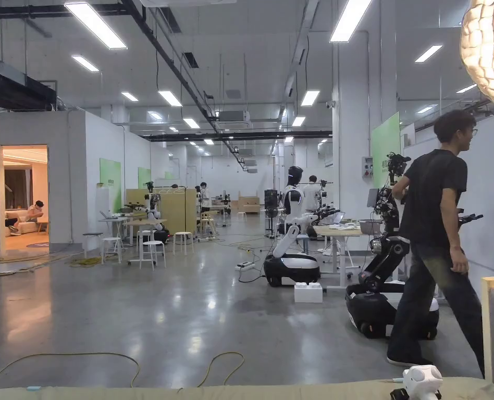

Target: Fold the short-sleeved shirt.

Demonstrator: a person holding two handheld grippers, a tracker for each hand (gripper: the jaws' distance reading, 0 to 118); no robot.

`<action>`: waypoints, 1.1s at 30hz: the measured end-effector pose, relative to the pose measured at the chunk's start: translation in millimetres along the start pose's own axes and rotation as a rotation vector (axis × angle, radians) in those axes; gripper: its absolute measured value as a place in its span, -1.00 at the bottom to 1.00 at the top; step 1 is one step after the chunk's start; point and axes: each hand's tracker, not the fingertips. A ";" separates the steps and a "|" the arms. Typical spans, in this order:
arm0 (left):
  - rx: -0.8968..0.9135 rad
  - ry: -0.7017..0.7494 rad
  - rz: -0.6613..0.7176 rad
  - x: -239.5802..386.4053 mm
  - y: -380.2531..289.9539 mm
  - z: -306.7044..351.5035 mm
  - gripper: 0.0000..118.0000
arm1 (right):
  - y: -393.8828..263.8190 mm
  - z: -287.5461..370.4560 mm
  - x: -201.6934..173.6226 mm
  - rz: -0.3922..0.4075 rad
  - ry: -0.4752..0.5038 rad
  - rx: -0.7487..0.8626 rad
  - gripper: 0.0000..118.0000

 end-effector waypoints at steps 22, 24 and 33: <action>-0.018 -0.035 -0.008 3.0 1.9 -1.0 1.00 | 10.3 11.7 -31.4 -0.019 -0.045 -0.035 1.00; -0.020 -0.032 -0.002 2.0 1.8 -0.9 1.00 | 9.1 9.2 -31.5 -0.027 -0.064 -0.063 1.00; -0.027 -0.029 0.016 -0.4 -0.7 -2.1 1.00 | 2.5 4.8 -31.9 0.025 -0.062 -0.093 1.00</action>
